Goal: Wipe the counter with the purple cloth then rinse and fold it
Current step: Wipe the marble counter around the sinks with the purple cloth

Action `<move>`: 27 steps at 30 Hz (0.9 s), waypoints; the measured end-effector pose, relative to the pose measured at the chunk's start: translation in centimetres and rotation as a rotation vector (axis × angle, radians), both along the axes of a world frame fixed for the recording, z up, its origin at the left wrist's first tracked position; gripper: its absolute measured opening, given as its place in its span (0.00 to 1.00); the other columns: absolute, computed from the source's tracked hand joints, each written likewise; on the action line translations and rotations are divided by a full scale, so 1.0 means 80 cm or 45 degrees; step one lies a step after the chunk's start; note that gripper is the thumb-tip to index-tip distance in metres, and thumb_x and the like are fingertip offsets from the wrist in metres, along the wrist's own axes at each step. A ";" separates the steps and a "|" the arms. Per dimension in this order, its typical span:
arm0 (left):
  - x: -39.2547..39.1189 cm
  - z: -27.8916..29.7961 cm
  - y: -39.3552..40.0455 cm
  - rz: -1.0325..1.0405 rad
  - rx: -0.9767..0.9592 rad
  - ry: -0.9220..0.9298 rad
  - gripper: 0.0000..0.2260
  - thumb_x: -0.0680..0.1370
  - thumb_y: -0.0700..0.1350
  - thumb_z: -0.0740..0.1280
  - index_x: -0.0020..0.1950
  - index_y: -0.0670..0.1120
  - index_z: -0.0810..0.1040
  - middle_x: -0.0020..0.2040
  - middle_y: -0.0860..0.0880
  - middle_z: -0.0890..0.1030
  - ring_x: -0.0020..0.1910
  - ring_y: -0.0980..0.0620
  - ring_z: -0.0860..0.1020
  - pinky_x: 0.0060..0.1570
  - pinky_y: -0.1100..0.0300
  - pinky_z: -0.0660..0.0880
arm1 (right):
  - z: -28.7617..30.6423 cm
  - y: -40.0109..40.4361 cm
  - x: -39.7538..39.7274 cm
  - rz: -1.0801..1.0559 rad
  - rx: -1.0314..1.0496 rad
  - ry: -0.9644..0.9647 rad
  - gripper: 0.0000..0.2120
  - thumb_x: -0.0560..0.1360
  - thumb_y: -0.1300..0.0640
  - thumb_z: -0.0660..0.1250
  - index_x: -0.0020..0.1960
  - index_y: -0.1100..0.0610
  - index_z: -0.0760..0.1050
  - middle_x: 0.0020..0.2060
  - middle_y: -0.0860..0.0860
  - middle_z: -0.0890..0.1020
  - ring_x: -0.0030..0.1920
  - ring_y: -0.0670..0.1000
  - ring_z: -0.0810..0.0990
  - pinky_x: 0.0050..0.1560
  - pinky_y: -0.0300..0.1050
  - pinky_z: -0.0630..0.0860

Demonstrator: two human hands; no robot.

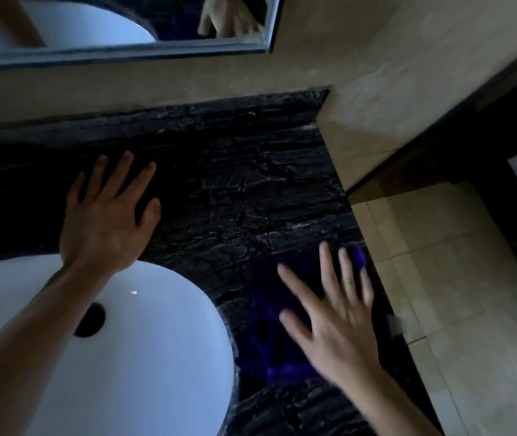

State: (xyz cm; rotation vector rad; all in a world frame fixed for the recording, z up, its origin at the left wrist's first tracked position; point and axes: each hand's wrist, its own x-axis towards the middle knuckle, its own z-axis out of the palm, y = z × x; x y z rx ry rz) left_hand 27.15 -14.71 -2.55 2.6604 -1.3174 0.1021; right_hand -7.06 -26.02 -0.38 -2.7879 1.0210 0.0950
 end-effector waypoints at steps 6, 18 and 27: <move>0.001 -0.001 0.002 0.009 -0.022 -0.015 0.27 0.80 0.56 0.53 0.78 0.53 0.66 0.80 0.45 0.65 0.79 0.38 0.61 0.75 0.40 0.57 | -0.002 -0.183 0.131 -0.256 0.115 -0.115 0.28 0.79 0.31 0.53 0.78 0.29 0.52 0.83 0.52 0.50 0.79 0.64 0.57 0.71 0.62 0.69; -0.058 0.011 0.010 0.086 -0.026 0.113 0.26 0.80 0.53 0.52 0.75 0.45 0.71 0.78 0.39 0.67 0.79 0.37 0.60 0.75 0.38 0.58 | 0.009 0.061 0.022 0.215 -0.002 0.051 0.29 0.79 0.29 0.50 0.79 0.32 0.53 0.83 0.55 0.49 0.82 0.66 0.47 0.77 0.72 0.50; -0.365 0.035 0.221 0.149 0.104 0.644 0.24 0.80 0.58 0.56 0.69 0.47 0.77 0.64 0.46 0.82 0.60 0.43 0.83 0.56 0.48 0.80 | 0.014 0.135 -0.137 0.356 0.056 0.099 0.34 0.73 0.31 0.61 0.78 0.31 0.57 0.82 0.53 0.56 0.81 0.63 0.57 0.75 0.70 0.57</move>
